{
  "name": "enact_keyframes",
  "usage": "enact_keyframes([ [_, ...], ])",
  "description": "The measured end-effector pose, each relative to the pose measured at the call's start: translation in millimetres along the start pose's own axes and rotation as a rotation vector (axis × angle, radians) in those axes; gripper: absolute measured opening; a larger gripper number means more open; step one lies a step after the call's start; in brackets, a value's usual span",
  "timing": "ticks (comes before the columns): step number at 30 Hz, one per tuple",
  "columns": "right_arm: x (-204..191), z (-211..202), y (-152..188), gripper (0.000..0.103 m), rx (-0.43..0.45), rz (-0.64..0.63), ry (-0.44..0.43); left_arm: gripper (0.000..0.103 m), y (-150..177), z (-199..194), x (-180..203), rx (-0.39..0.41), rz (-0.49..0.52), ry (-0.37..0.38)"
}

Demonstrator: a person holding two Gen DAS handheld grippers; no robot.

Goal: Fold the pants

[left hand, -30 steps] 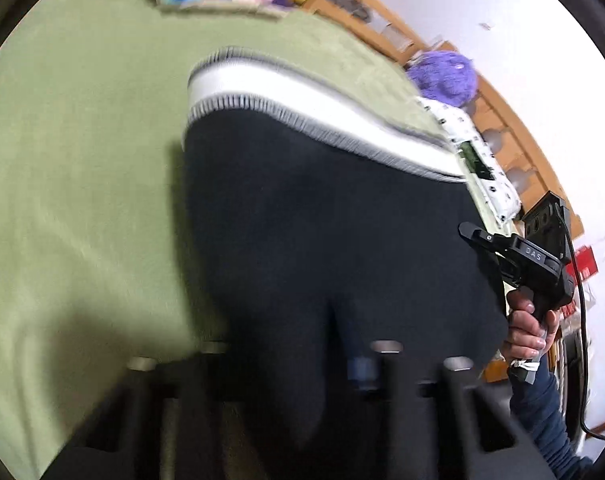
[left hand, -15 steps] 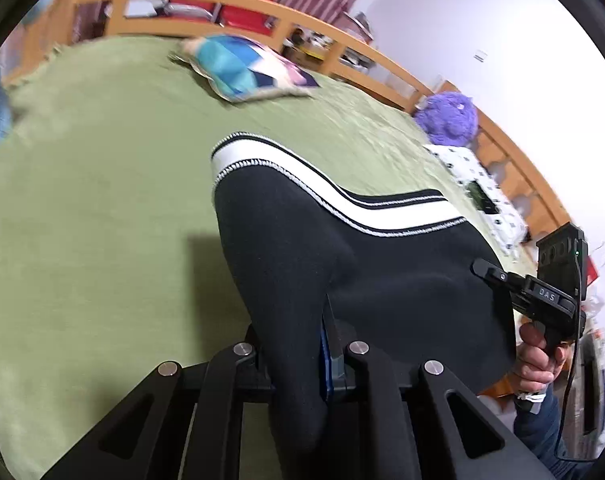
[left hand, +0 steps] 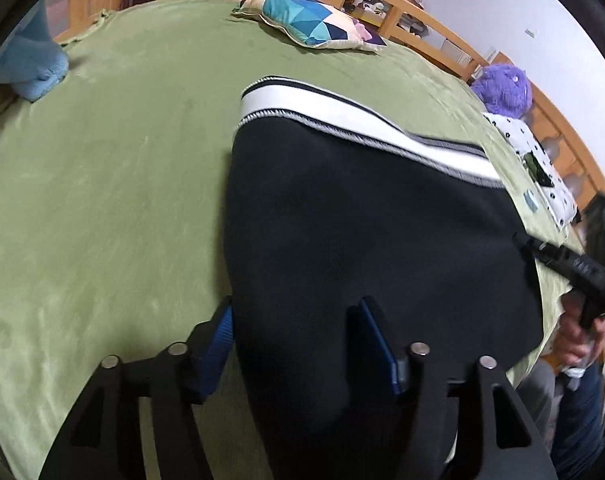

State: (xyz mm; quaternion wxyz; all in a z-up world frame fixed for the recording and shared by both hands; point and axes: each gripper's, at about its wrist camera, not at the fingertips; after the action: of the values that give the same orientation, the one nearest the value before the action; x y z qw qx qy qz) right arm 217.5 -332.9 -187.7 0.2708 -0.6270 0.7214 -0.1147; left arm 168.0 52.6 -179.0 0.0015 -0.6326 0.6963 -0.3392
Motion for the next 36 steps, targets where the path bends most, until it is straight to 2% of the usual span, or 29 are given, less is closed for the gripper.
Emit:
enact_keyframes([
  [2,-13.0,-32.5,9.6,0.055,0.081,-0.053,0.062,0.063,13.2,-11.8,2.5,-0.006,0.011,0.007],
  [3,-18.1,-45.8,16.2,0.055,0.110,-0.078,0.058,0.064,19.7,-18.2,4.0,-0.003,0.016,0.020],
  [5,-28.5,-63.2,24.7,0.055,0.138,-0.108,0.046,0.075,38.0,-33.6,6.4,0.013,0.025,0.052],
  [8,-31.5,-72.7,43.8,0.055,0.136,-0.114,0.025,0.077,62.1,-44.5,14.2,0.003,0.067,0.085],
  [10,-32.8,-66.5,51.0,0.055,0.114,-0.110,0.029,0.081,76.9,-48.5,19.5,0.020,0.084,0.084],
  [12,-29.7,-55.7,59.8,0.055,0.072,-0.087,0.027,0.081,89.8,-44.7,26.0,0.004,0.101,0.070],
  [16,-24.3,-36.5,79.3,0.055,0.013,-0.042,0.025,0.081,106.5,-31.1,47.2,0.038,0.187,-0.050],
  [17,-21.9,-35.0,83.1,0.055,0.007,-0.020,0.010,0.081,108.7,-25.7,52.5,0.067,0.214,-0.142],
  [19,-19.5,-36.3,85.7,0.055,0.008,0.013,-0.002,0.080,108.8,-19.3,55.0,0.115,0.225,-0.276],
  [20,-19.9,-36.3,86.1,0.055,0.006,0.021,0.001,0.075,107.0,-18.8,53.9,0.127,0.218,-0.290],
  [21,-21.2,-35.0,86.0,0.055,0.005,0.025,0.003,0.064,104.5,-20.8,50.9,0.139,0.204,-0.275],
  [22,-21.6,-35.5,86.3,0.055,0.007,0.032,0.005,0.017,103.0,-23.7,47.8,0.143,0.202,-0.260],
  [24,-22.3,-35.7,86.1,0.045,0.016,0.028,0.017,0.015,98.0,-34.7,33.7,0.162,0.179,-0.261],
  [26,-19.8,-38.2,87.7,0.036,0.039,0.036,0.010,0.015,95.6,-38.8,12.7,0.153,0.108,-0.214],
  [28,-21.5,-35.6,89.2,0.035,0.035,0.035,0.001,0.015,96.5,-32.7,4.8,0.121,0.070,-0.194],
  [32,-31.4,-38.5,94.3,0.036,0.050,-0.047,0.067,0.020,104.9,-40.5,18.2,0.105,0.127,-0.176],
  [34,-32.4,-47.0,91.3,0.036,0.051,-0.079,0.070,0.025,110.2,-59.6,19.1,0.116,0.155,-0.096],
  [36,-29.2,-57.5,87.6,0.036,0.075,-0.073,0.058,0.032,116.0,-77.4,19.2,0.137,0.166,-0.062],
])
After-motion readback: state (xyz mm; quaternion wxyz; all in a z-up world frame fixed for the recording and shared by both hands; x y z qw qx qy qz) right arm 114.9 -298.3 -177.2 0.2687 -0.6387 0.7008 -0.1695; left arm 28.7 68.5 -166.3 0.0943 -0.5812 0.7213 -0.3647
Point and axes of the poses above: each gripper's, at about its wrist camera, not at the fingertips, and z roughly the way its jaws point, x to its right, y to its underside, and after that the axes turned 11 degrees about y, right-handed
